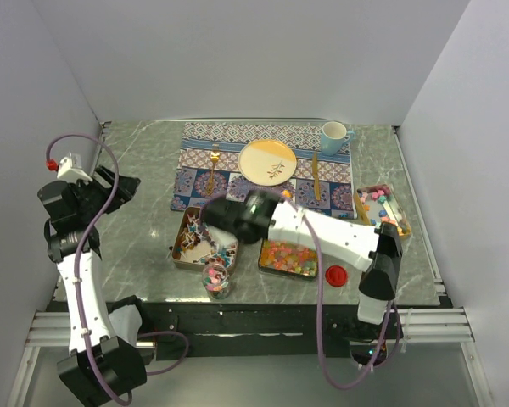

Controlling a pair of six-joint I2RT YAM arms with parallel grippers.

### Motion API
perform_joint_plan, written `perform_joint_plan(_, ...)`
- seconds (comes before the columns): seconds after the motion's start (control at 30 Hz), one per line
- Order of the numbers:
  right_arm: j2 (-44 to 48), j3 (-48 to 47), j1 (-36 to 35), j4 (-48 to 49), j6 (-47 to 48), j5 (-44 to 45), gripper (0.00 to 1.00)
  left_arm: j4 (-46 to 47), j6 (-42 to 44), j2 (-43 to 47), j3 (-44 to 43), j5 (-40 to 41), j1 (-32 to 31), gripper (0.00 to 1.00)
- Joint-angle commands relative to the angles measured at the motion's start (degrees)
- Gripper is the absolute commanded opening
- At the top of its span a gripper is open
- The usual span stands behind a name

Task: Pack the candies
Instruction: Place the fake candies in the packing bottle, then place the spatula at the corner of the board.

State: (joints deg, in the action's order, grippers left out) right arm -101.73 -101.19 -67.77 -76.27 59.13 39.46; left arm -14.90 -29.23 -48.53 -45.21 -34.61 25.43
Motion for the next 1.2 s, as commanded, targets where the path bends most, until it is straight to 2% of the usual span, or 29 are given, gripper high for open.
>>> perform_joint_plan(0.0,-1.18,-11.64,12.37,-6.35,-2.95,-6.55,0.00,-0.04,0.49,-2.35,-4.88,-0.28,0.23,0.76)
perform_joint_plan(0.03,-1.80,-12.80,14.83,-6.35,-7.50,-8.85,0.00,-0.05,0.32,-3.14,-5.32,-0.63,0.23,0.76)
perform_joint_plan(0.07,-2.24,-14.11,21.21,-6.26,-10.15,-11.49,0.00,-0.13,0.23,-3.49,-5.59,-0.63,0.23,0.76)
perform_joint_plan(0.1,-2.68,-16.82,24.49,-6.26,-12.79,-18.21,0.00,-0.22,0.32,-3.85,-5.85,-1.16,0.23,0.76)
perform_joint_plan(0.17,-3.73,-18.34,32.22,-6.09,-20.09,-24.49,0.00,-0.40,0.75,-4.81,-6.47,-1.25,0.32,0.76)
perform_joint_plan(0.2,-3.91,-18.69,39.83,-4.69,-22.37,-29.83,0.00,-1.01,1.89,-5.16,-6.64,-1.07,0.23,0.76)
perform_joint_plan(0.27,-3.91,-18.26,46.90,-2.67,-28.62,-34.96,0.00,-1.71,3.12,-6.04,-7.26,-0.64,0.23,0.76)
perform_joint_plan(0.3,-4.00,-17.56,54.33,-0.31,-30.38,-37.24,0.00,-2.50,4.44,-6.22,-7.43,-0.55,0.32,0.76)
perform_joint_plan(0.33,-4.61,-17.29,57.45,0.85,-33.61,-41.27,0.00,-3.12,5.41,-6.66,-7.87,-0.37,0.32,0.75)
perform_joint_plan(0.43,-8.11,-17.46,69.12,6.12,-38.02,-45.16,0.00,-4.44,9.27,-7.28,-8.31,-1.77,0.15,0.75)
perform_joint_plan(0.53,-16.00,-24.04,74.69,7.63,-38.92,-45.88,0.00,-7.06,14.80,-7.63,-9.19,-3.79,-0.12,0.75)
perform_joint_plan(0.63,-24.09,-30.81,76.46,8.59,-39.00,-44.48,0.00,-13.46,21.31,-11.05,-11.47,-5.11,-0.99,0.75)
perform_joint_plan(0.8,-35.87,-41.26,76.47,12.54,-39.54,-41.67,0.00,-15.61,23.96,-14.13,-12.53,-4.16,-2.40,0.75)
perform_joint_plan(1.0,-40.12,-39.97,78.14,23.26,-40.85,-40.95,0.00,-14.28,21.33,-16.58,-13.06,1.55,-7.49,0.75)
perform_joint_plan(1.17,-41.44,-37.51,78.31,28.01,-39.62,-41.04,0.00,-16.74,24.03,-18.70,-14.20,2.62,-7.59,0.75)
